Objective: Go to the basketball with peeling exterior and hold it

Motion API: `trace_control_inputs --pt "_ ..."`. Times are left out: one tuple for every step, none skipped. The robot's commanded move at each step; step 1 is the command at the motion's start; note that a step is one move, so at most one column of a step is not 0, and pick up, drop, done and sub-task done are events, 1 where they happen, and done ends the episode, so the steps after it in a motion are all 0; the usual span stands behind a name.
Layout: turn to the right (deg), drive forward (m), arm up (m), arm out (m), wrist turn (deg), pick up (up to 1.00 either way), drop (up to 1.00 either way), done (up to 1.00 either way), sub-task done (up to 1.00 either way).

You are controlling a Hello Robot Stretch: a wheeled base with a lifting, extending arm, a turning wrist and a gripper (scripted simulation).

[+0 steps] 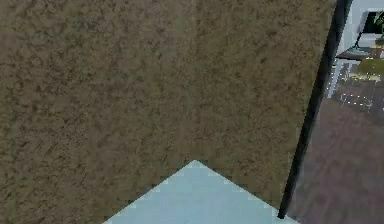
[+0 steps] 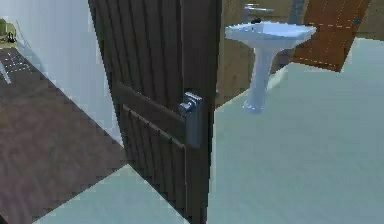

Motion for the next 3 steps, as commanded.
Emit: trace_control_inputs --pt "42.0 0.0 0.0 0.0 0.0 0.0 0.0 0.0 0.0" --pt "0.0 1.0 0.0 0.0 0.0 0.0 0.0 0.0 0.0" --pt "3.0 0.0 0.0 0.0 0.0 0.0 0.0 0.0 0.0"
